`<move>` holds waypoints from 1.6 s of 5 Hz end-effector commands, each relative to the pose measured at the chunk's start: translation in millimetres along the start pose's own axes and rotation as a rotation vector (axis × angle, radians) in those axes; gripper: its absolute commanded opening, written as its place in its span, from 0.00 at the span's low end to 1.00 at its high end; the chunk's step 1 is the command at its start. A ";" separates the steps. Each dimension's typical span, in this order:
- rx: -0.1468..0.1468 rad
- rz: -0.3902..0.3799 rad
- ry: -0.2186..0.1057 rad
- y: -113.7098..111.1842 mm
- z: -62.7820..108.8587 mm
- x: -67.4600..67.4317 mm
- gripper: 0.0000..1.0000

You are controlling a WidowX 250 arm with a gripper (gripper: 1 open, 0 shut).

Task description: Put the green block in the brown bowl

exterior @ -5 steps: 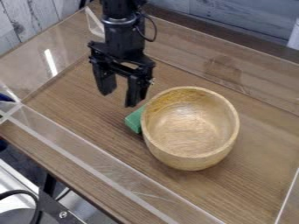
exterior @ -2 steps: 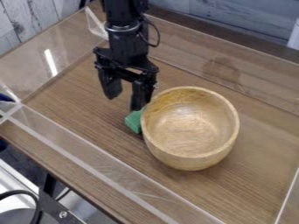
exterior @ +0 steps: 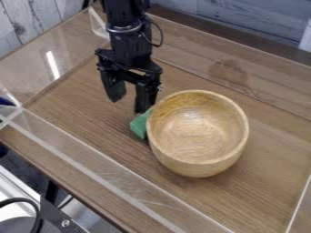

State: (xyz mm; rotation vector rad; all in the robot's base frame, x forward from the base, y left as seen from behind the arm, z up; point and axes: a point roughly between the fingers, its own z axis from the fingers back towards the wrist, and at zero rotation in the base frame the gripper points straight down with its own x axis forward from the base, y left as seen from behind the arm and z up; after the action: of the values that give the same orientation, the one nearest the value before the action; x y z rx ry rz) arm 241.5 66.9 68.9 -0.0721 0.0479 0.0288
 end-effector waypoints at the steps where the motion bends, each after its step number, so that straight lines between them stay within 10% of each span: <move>1: 0.007 0.001 -0.059 1.1 13.7 3.7 1.00; 8: 0.018 0.012 -0.103 0.7 13.7 4.9 1.00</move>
State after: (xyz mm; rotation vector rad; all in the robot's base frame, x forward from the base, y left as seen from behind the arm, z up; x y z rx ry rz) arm 241.2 65.1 68.4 -0.0713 0.0015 0.0424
